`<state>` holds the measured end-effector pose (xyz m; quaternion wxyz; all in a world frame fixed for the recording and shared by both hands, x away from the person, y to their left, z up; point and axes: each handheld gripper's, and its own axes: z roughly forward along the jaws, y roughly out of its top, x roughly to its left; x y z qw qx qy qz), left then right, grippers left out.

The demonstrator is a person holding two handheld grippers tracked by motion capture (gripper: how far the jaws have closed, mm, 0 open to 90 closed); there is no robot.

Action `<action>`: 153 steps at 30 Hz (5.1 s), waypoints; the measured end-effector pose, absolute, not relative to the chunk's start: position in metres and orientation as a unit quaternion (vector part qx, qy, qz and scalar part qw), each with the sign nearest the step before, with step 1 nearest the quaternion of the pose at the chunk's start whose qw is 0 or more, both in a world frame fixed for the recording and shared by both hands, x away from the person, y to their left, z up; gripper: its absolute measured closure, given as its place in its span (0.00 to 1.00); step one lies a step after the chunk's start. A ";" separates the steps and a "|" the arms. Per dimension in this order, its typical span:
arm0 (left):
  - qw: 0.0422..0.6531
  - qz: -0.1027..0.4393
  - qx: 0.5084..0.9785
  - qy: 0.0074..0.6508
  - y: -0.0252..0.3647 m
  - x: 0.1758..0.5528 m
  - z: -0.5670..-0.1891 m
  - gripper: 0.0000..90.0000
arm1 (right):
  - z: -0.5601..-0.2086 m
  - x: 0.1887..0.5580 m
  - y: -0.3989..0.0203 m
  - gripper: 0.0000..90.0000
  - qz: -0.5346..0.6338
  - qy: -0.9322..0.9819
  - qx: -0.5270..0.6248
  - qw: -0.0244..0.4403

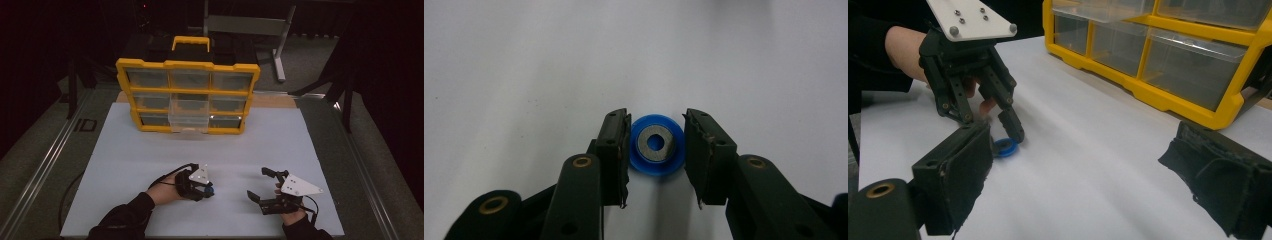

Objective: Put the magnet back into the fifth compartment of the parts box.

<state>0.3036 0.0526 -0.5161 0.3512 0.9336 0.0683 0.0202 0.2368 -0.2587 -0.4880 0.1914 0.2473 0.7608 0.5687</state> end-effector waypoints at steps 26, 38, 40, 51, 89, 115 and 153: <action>0.352 0.044 0.934 0.048 0.076 0.305 -0.464 0.69 | -0.488 0.237 -0.258 0.11 0.571 0.759 0.248 0.191; 0.350 0.050 0.934 0.044 0.087 0.308 -0.441 0.69 | -0.487 0.237 -0.258 0.11 0.572 0.758 0.247 0.192; 0.349 0.052 0.935 0.043 0.088 0.309 -0.438 0.69 | -0.487 0.237 -0.258 0.11 0.572 0.758 0.247 0.192; 0.345 0.054 0.936 0.038 0.098 0.316 -0.417 0.69 | -0.488 0.237 -0.257 0.11 0.572 0.759 0.246 0.192; 0.378 0.093 0.921 0.034 0.124 0.354 -0.324 0.69 | -0.487 0.237 -0.258 0.11 0.572 0.758 0.247 0.192; 0.444 0.119 0.883 0.094 0.139 0.415 -0.291 0.69 | -0.489 0.238 -0.257 0.11 0.572 0.759 0.248 0.188; 0.391 0.111 0.905 0.126 0.135 0.446 -0.328 0.69 | -0.491 0.239 -0.259 0.11 0.570 0.760 0.248 0.188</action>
